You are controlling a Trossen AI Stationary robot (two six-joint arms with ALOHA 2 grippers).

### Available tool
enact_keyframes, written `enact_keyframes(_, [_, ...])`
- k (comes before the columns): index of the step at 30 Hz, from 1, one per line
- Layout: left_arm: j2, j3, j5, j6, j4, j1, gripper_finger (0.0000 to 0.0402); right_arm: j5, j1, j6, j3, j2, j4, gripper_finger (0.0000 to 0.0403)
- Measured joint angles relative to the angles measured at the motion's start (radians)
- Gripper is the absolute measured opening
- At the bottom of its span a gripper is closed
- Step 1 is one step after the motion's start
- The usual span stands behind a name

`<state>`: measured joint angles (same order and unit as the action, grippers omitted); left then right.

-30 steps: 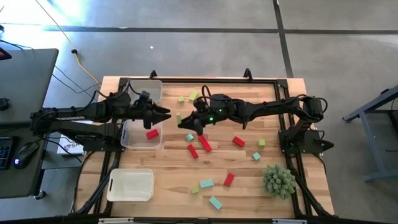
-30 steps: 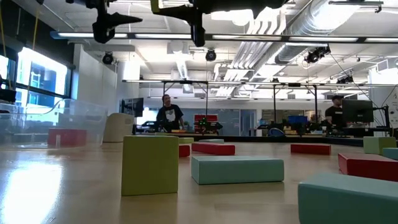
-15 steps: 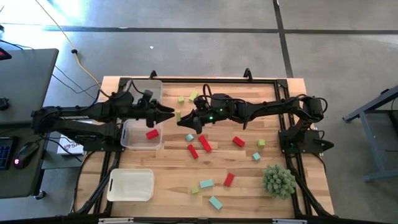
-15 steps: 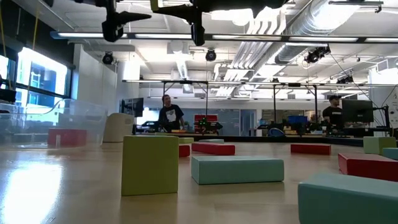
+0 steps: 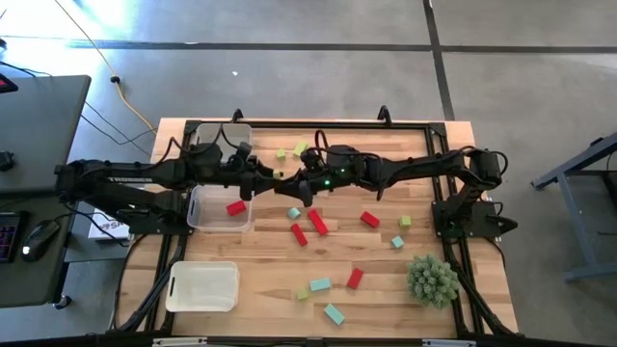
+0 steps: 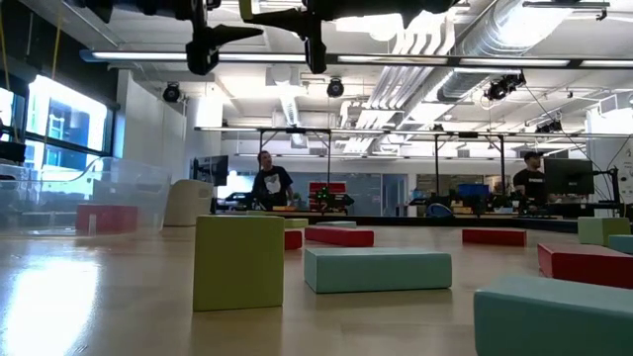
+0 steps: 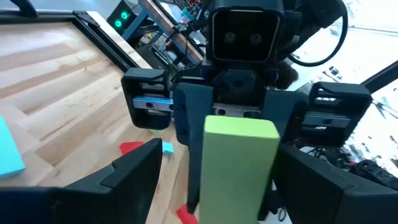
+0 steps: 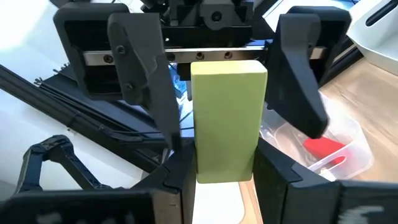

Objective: Sort & place blocks by color
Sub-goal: Put the light green block into the gray bin

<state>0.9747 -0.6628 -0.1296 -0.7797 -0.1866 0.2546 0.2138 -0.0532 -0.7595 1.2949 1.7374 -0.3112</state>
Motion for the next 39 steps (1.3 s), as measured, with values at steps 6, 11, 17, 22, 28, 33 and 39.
enact_keyframes(6, [0.001,0.000,0.005,0.032,0.000,0.000,0.0237,0.001,0.001,0.000,0.000,0.000,0.014,0.0097])
enact_keyframes(11, [0.001,0.000,0.005,0.034,-0.006,0.000,0.0176,0.000,0.001,0.000,0.000,0.000,0.027,0.0097])
enact_keyframes(17, [0.001,0.000,-0.012,0.080,-0.045,0.000,0.0103,0.003,0.001,0.011,0.000,-0.003,0.024,0.0097])
enact_keyframes(22, [0.001,0.000,-0.013,0.088,-0.042,0.000,0.0103,-0.005,0.001,0.011,0.000,-0.003,0.026,0.0097])
enact_keyframes(28, [0.001,0.000,-0.016,0.105,-0.042,0.000,0.0103,-0.008,0.001,0.023,0.000,-0.002,0.028,0.0113])
enact_keyframes(33, [0.001,0.000,-0.010,0.144,-0.044,0.001,0.0103,-0.060,0.002,0.028,0.000,0.001,0.036,0.0174])
enact_keyframes(39, [-0.006,0.000,-0.015,0.170,0.007,0.017,0.0103,-0.072,-0.009,0.044,0.000,0.002,0.048,0.0224])
